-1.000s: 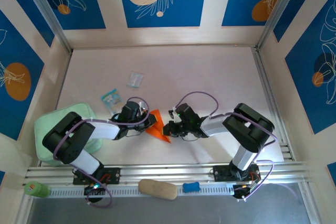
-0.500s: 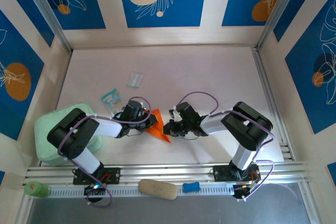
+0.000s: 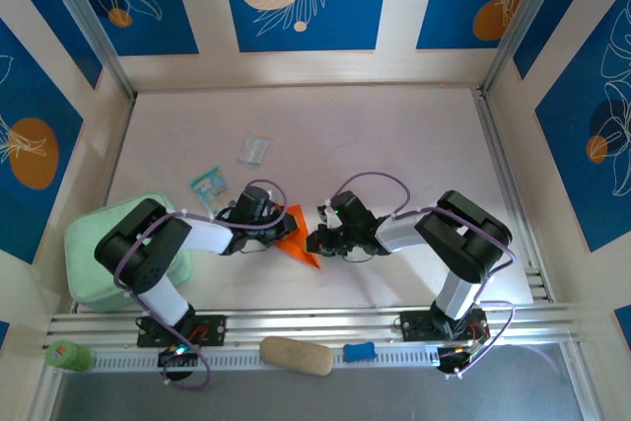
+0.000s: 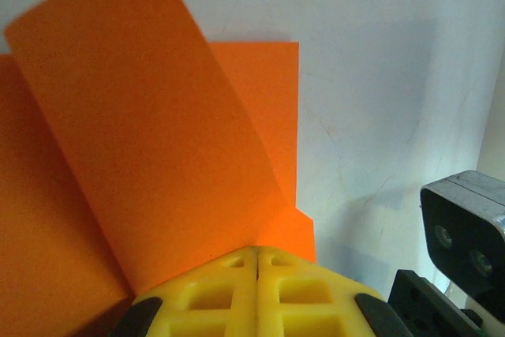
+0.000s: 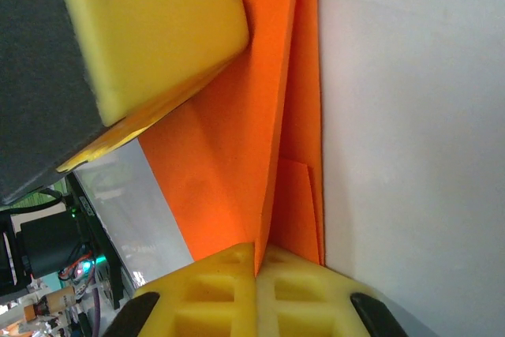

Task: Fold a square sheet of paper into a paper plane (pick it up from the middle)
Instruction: Fourth fold the wing at the center of the table.

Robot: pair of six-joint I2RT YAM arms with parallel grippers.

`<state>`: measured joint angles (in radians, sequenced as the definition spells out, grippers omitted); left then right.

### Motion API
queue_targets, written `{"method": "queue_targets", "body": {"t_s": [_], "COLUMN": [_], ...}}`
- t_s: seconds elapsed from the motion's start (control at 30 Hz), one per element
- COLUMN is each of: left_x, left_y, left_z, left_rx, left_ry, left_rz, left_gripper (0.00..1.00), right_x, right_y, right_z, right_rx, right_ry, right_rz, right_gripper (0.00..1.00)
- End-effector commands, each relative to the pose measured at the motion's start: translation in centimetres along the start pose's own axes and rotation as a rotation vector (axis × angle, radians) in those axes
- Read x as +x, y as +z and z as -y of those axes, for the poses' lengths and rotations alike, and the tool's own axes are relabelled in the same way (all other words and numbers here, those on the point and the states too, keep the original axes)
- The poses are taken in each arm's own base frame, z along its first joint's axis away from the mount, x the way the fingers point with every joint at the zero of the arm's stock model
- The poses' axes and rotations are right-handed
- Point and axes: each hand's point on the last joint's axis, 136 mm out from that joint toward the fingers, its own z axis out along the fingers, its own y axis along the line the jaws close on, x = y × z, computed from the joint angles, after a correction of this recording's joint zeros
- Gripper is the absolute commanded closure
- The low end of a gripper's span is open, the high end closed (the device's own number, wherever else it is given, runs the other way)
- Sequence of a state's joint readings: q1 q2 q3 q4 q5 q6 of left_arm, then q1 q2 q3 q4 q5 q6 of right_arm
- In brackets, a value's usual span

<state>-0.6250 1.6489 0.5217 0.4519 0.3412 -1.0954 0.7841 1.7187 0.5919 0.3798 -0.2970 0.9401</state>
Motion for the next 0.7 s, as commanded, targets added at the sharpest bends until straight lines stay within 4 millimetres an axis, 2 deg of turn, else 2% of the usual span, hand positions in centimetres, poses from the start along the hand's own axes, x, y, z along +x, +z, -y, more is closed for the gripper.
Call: {"method": "queue_targets", "body": {"t_s": [0.0, 0.17, 0.3, 0.67], "left_x": [1.2, 1.5, 1.6, 1.5], "left_y": [0.6, 0.6, 0.5, 0.5], "left_z": [-2.4, -3.5, -3.9, -4.0], "left_rx": [-0.095, -0.130, -0.140, -0.138], "left_ry": [0.002, -0.004, -0.006, -0.016], "left_rz": [-0.051, -0.057, -0.053, -0.042], "left_gripper": [0.98, 1.00, 1.00, 1.00], "right_x": [1.5, 1.4, 2.2, 4.7], "right_y": [0.7, -0.2, -1.2, -1.0], "right_z": [2.2, 1.2, 0.6, 2.2], "right_rx": [0.079, 0.066, 0.046, 0.037], "right_ry": [0.049, 0.027, 0.007, 0.058], "right_rz": [-0.059, -0.050, -0.068, -0.136], "right_gripper": [0.94, 0.90, 0.88, 0.96]}}
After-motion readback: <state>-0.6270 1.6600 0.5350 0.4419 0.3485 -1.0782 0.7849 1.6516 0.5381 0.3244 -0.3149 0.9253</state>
